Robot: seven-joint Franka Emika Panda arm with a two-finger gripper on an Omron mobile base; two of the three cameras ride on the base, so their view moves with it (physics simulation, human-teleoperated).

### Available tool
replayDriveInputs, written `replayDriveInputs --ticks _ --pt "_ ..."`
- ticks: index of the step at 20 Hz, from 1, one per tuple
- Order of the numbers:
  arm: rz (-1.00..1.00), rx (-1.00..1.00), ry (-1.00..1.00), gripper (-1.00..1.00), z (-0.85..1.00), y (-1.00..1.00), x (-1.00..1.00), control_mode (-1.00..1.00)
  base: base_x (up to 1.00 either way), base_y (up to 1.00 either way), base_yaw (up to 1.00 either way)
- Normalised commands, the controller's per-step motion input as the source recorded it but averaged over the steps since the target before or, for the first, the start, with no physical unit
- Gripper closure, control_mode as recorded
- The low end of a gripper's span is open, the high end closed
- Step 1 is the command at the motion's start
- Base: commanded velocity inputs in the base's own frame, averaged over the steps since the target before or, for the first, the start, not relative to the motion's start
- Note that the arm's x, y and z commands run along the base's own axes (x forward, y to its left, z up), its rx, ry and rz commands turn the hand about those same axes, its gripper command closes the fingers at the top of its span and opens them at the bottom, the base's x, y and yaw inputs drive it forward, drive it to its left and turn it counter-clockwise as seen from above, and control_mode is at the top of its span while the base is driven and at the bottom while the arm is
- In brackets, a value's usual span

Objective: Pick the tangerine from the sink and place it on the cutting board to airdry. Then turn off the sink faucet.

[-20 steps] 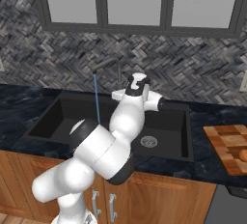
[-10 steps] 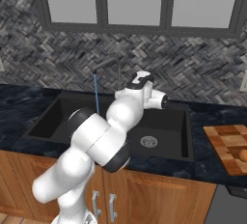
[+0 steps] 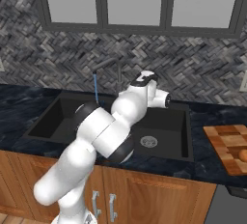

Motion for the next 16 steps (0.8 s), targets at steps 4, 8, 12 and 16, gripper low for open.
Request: replayDriveInputs --ticks 4,8,12,16 --pt "0.10 0.00 -0.01 -1.00 -0.04 -0.24 0.24 -1.00 0.00 0.00 0.00" --pt "0.11 0.00 -0.02 -1.00 0.00 -0.04 0.32 -1.00 0.00 0.00 0.00" --pt "0.09 0.00 -0.01 -1.00 -0.09 -0.04 0.23 -1.00 0.00 0.00 0.00" --pt "0.08 -0.01 -0.01 -1.00 -0.15 -0.02 0.19 -1.00 0.00 0.00 0.00"
